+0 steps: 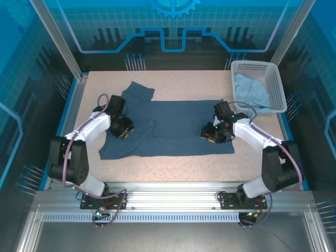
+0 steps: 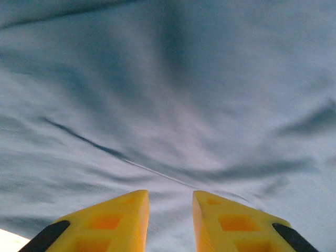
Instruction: Fold and stack the t-shirts
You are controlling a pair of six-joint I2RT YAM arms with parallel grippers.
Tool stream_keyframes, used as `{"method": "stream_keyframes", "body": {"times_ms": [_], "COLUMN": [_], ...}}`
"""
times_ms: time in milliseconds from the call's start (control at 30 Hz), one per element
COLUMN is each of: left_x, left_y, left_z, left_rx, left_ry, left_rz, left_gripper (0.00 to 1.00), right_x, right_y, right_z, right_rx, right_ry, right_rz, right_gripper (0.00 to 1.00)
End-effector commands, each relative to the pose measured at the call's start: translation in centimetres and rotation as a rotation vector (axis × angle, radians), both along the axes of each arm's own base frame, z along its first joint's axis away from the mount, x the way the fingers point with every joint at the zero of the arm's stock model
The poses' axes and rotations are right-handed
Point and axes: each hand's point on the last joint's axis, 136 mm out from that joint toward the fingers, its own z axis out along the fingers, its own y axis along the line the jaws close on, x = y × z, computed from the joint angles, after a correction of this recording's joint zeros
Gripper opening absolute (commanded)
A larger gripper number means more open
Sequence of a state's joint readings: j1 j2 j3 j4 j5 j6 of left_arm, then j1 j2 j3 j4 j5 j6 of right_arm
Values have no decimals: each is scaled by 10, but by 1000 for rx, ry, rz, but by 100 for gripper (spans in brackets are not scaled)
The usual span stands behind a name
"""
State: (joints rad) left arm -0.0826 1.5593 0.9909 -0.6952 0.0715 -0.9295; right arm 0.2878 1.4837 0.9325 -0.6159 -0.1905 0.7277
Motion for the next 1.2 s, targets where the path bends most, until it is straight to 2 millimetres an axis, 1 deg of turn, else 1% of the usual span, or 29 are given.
{"method": "stream_keyframes", "body": {"times_ms": [0,100,233,267,333,500,600,767,867,967,1033,1067,1167], "left_x": [-3,-7,-21,-24,-29,-35,-47,-78,-95,-112,-116,-115,-101], "left_y": [7,25,61,68,75,76,78,80,77,75,81,84,90], "left_z": [-17,-32,-42,-45,-50,-54,-53,-48,-49,-49,-47,-47,-42], "left_rx": [-51,-5,159,186,209,214,222,243,227,222,245,253,258], "left_ry": [44,93,157,171,198,215,237,260,281,303,292,283,260], "left_rz": [112,161,197,197,188,172,193,254,286,326,337,335,317], "left_gripper": [24,21,18,18,18,18,18,19,19,19,19,19,20], "right_x": [-2,-4,-13,-16,-19,-30,-44,-72,-89,-101,-105,-106,-98], "right_y": [-5,-17,-36,-39,-40,-41,-43,-42,-38,-32,-30,-28,-21], "right_z": [-14,-25,-45,-51,-58,-63,-66,-65,-63,-62,-61,-59,-51], "right_rx": [-17,-58,-163,-181,-200,-251,-293,-338,-347,-329,-313,-305,-269], "right_ry": [41,79,180,212,244,293,340,414,437,455,468,471,431], "right_rz": [-32,-60,-85,-84,-77,-56,-39,6,37,55,57,58,57], "right_gripper": [40,40,40,39,38,39,39,39,40,41,41,41,42]}}
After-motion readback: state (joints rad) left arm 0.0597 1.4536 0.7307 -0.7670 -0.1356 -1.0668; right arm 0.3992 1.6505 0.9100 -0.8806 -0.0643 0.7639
